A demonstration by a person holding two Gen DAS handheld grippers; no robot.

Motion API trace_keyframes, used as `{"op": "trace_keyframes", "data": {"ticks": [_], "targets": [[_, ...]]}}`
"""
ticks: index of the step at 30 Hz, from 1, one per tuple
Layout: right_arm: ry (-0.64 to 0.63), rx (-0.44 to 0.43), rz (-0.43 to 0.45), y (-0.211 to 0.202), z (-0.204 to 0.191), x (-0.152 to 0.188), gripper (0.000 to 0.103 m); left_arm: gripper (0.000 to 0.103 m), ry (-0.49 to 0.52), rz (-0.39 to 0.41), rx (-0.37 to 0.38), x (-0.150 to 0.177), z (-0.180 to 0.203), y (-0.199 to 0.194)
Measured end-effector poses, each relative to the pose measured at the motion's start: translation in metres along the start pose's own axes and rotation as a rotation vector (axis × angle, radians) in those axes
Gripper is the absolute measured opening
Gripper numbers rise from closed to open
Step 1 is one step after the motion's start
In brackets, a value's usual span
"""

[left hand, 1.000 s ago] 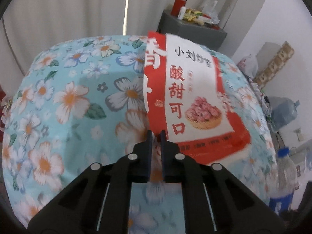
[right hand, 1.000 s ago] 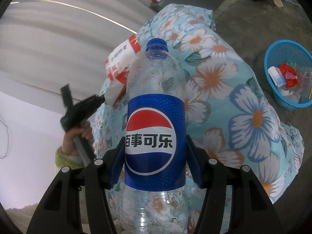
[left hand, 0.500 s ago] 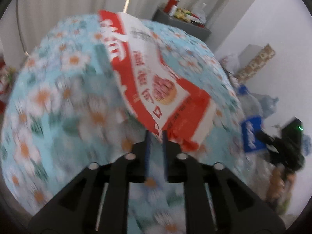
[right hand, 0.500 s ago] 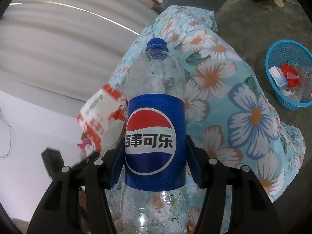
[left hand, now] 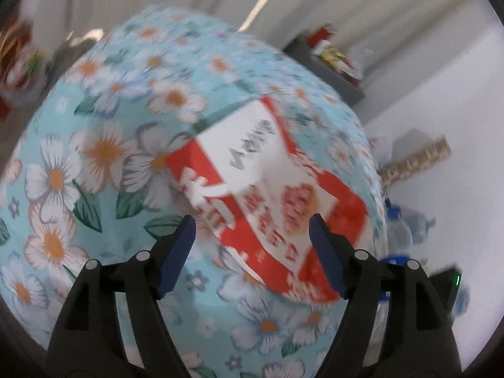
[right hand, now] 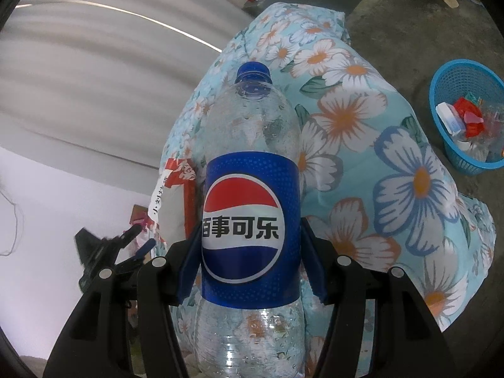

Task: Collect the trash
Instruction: 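Lift the snack bag with the left tool while the right holds the Pepsi bottle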

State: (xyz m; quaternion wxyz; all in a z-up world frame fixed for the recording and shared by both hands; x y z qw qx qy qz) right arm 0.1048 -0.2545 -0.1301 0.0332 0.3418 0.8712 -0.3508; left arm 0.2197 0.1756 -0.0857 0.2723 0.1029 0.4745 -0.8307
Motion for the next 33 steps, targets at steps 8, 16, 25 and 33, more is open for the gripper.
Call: {"op": "trace_keyframes", "data": {"ticks": [8, 16, 25, 33], "targets": [[0.011, 0.01, -0.01, 0.003, 0.005, -0.004, 0.057, 0.038, -0.079, 0.034, 0.0, -0.018, -0.018, 0.022], [0.021, 0.013, -0.013, 0.002, 0.011, -0.006, 0.057, 0.009, 0.605, 0.277, -0.207, -0.005, 0.059, -0.002], [0.018, 0.016, -0.014, 0.001, 0.01, -0.007, 0.057, 0.004, 1.028, 0.208, -0.13, 0.061, 0.117, 0.0], [0.017, 0.016, -0.009, -0.001, 0.011, -0.006, 0.057, 0.031, 0.941, 0.01, 0.108, 0.086, 0.12, 0.018]]}}
Point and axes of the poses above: each gripper's, at about its wrist camera, not at the fingertips, and y roughly the way its jaws point, z to its right, x to its underside, the point moved 6 cm from there along y, roughly the way its jaws point, and after that the axes turned 5 degrees about z, right-handed, at the moved point
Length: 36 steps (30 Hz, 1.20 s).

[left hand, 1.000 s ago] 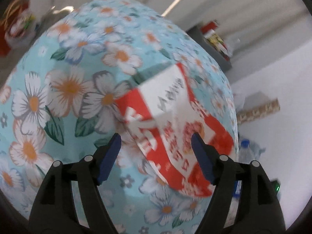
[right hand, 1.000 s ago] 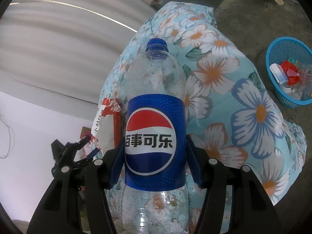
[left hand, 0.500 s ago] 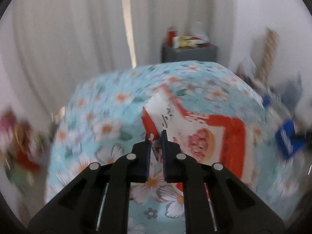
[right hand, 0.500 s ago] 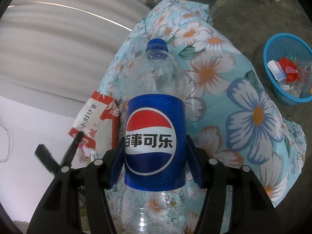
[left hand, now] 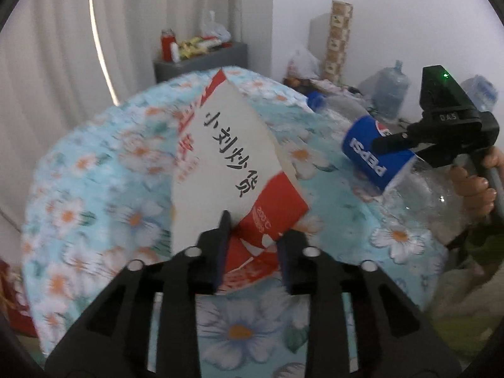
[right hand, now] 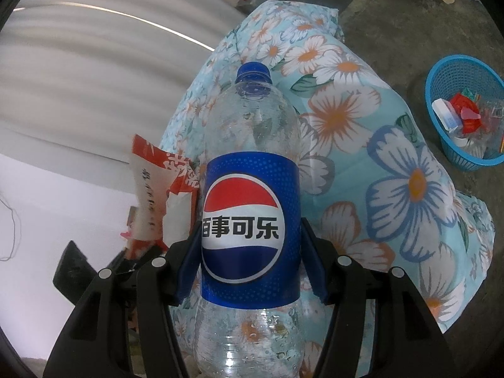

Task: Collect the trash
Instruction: 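Lift the snack bag with the left tool while the right holds the Pepsi bottle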

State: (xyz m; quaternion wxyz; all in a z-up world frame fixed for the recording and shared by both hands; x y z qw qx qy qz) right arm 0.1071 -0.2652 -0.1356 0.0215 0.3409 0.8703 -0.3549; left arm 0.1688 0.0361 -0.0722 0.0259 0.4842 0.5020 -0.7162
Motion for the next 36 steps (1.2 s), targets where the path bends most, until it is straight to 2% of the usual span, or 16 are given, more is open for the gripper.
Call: {"op": "trace_keyframes", "data": {"ticks": [2, 4, 8, 15, 19, 24, 26, 29, 31, 36], "targets": [[-0.002, 0.001, -0.002, -0.001, 0.0, 0.0, 0.057, 0.038, -0.009, -0.019, 0.026, 0.004, 0.0, 0.004], [-0.001, 0.0, -0.002, -0.001, 0.0, 0.0, 0.057, 0.052, -0.008, -0.025, 0.045, 0.007, 0.004, 0.006], [-0.001, 0.0, -0.004, -0.001, 0.001, 0.0, 0.057, 0.062, 0.044, -0.033, 0.036, 0.01, 0.014, 0.01], [-0.002, -0.002, -0.01, 0.0, -0.001, 0.001, 0.057, 0.063, 0.193, -0.055, -0.124, 0.016, 0.03, 0.027], [-0.002, -0.003, -0.014, 0.001, -0.002, 0.001, 0.057, 0.063, 0.218, -0.048, -0.19, 0.017, 0.031, 0.032], [-0.002, -0.003, -0.016, 0.002, -0.003, 0.0, 0.057, 0.062, 0.23, -0.047, -0.233, 0.016, 0.029, 0.037], [-0.003, -0.003, -0.016, 0.002, -0.003, 0.001, 0.057, 0.059, 0.223, -0.047, -0.242, 0.014, 0.028, 0.039], [-0.003, -0.003, -0.017, 0.002, -0.002, 0.0, 0.057, 0.047, 0.189, -0.043, -0.254, 0.012, 0.021, 0.041], [-0.002, -0.003, -0.017, 0.002, -0.002, 0.0, 0.057, 0.047, 0.155, -0.04, -0.235, 0.01, 0.016, 0.041], [-0.001, -0.002, -0.017, 0.002, -0.002, 0.0, 0.057, 0.044, 0.155, -0.029, -0.243, 0.011, 0.016, 0.04]]}}
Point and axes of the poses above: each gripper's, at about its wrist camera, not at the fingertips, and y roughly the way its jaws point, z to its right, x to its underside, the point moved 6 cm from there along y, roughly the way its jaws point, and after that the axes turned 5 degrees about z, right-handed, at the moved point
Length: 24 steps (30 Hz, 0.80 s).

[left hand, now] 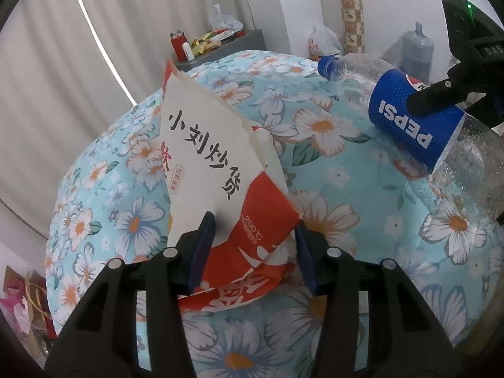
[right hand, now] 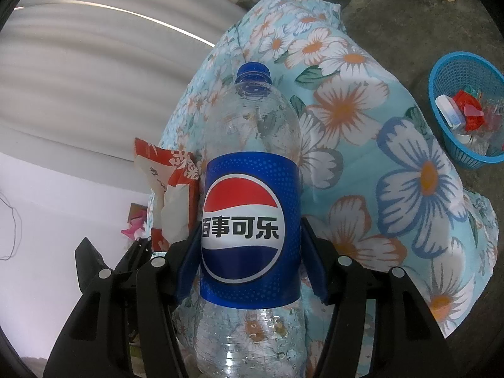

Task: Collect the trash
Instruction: 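Lift the snack bag with the left tool while the right holds the Pepsi bottle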

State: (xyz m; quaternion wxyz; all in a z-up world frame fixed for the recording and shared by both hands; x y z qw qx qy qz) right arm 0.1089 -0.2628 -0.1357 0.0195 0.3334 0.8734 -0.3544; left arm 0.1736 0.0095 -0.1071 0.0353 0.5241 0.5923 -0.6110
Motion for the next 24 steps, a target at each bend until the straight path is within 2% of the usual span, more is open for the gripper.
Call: {"op": "trace_keyframes", "data": {"ticks": [10, 24], "targets": [[0.0, -0.002, -0.002, -0.001, 0.0, -0.001, 0.057, 0.032, -0.021, 0.033, -0.009, -0.006, -0.005, -0.007], [0.005, -0.018, 0.007, -0.007, 0.001, -0.001, 0.057, 0.026, -0.076, 0.06, -0.027, -0.016, -0.013, -0.018]]}}
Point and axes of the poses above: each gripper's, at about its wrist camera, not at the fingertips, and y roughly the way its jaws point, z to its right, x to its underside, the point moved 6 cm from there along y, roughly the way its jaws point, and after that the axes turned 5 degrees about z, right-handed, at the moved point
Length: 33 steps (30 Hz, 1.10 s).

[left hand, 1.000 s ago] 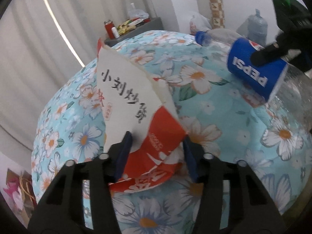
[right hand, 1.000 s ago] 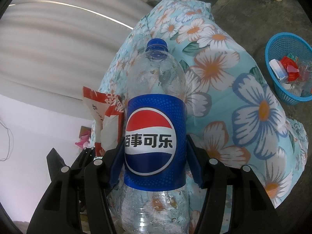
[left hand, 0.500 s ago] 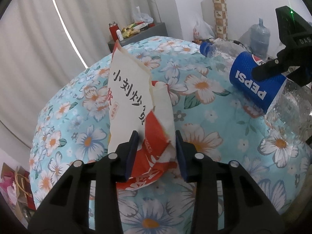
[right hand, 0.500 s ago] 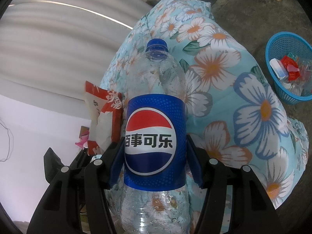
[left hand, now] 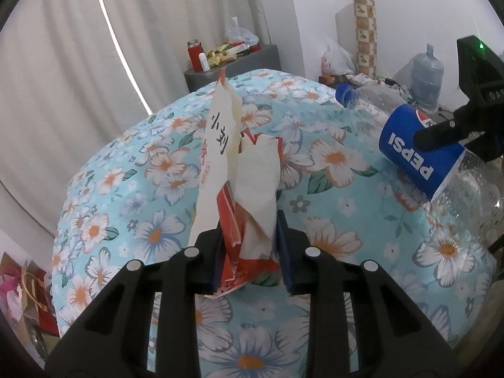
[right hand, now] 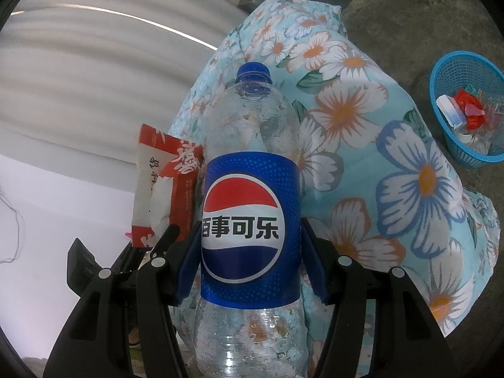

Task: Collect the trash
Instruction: 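Lift the snack bag with the left tool while the right holds the Pepsi bottle, then hold the snack bag and Pepsi bottle raised above the bed with both tools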

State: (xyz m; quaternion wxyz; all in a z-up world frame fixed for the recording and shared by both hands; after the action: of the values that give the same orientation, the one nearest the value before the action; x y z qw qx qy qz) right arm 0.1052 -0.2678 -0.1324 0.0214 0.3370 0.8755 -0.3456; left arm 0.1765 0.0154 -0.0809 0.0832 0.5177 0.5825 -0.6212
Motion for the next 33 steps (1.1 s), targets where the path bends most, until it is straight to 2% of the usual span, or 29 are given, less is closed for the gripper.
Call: {"op": "trace_keyframes", "data": {"ticks": [12, 33], "targets": [[0.006, -0.017, -0.006, -0.002, 0.0, -0.001, 0.057, 0.025, -0.047, 0.023, 0.0, -0.005, -0.008, -0.009], [0.01, -0.04, -0.012, -0.004, -0.001, -0.001, 0.057, 0.025, -0.064, 0.056, -0.011, -0.011, -0.01, -0.025]]}}
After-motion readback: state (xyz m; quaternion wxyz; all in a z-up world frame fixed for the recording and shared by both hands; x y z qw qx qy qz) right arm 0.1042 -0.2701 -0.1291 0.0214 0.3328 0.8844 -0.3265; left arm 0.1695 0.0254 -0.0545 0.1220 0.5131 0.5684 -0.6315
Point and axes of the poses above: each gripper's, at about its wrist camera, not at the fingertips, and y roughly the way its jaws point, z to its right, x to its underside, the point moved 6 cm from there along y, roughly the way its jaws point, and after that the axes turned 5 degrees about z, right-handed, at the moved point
